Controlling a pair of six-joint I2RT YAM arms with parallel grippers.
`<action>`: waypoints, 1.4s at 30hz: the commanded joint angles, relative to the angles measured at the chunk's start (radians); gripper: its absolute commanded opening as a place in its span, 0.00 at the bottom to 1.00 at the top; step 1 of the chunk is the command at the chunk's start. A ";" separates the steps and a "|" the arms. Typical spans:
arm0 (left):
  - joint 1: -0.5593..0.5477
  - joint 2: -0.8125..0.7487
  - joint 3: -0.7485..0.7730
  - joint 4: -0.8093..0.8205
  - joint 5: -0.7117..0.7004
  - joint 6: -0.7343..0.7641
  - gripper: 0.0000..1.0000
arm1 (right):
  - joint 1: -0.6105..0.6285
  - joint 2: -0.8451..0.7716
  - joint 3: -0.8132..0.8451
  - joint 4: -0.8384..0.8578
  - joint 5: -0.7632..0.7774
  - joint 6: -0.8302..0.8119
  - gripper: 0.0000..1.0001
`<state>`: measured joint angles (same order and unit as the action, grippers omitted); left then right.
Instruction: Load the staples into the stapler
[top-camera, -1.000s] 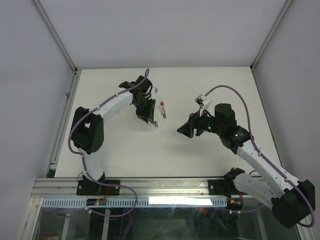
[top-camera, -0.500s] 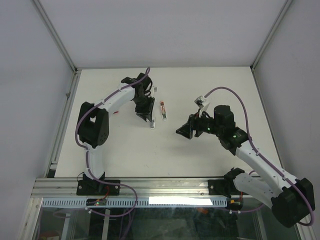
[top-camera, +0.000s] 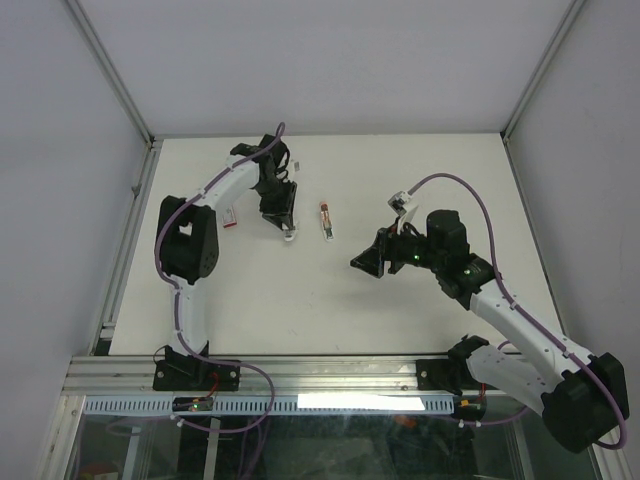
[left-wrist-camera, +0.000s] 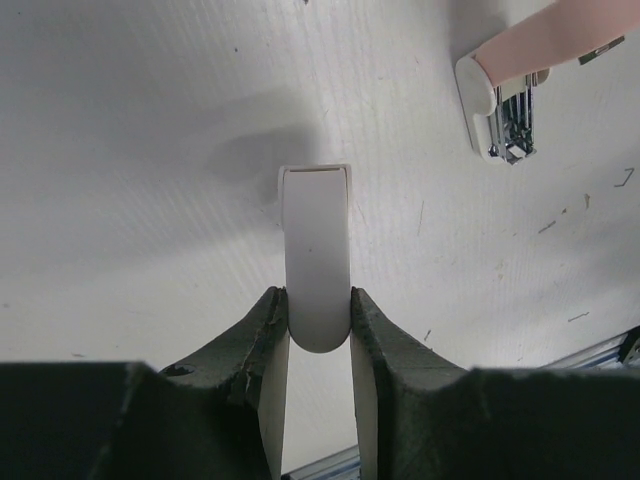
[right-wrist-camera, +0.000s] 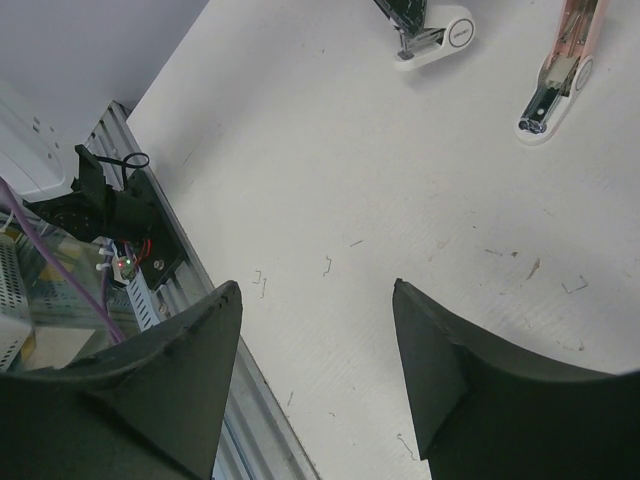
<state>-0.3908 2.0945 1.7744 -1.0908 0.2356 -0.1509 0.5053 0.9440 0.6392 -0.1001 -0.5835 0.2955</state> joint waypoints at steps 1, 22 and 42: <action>0.010 0.014 0.070 -0.012 0.011 0.025 0.28 | -0.003 -0.002 -0.005 0.062 -0.009 0.015 0.65; -0.055 -0.272 -0.328 0.377 -0.153 -0.068 0.71 | -0.004 0.003 -0.025 0.118 -0.002 0.057 0.65; -0.134 -0.211 -0.399 0.493 -0.292 0.033 0.48 | -0.002 -0.015 -0.043 0.117 0.009 0.090 0.65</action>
<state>-0.5117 1.8656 1.3613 -0.6460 -0.0265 -0.1650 0.5053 0.9455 0.5869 -0.0410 -0.5797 0.3759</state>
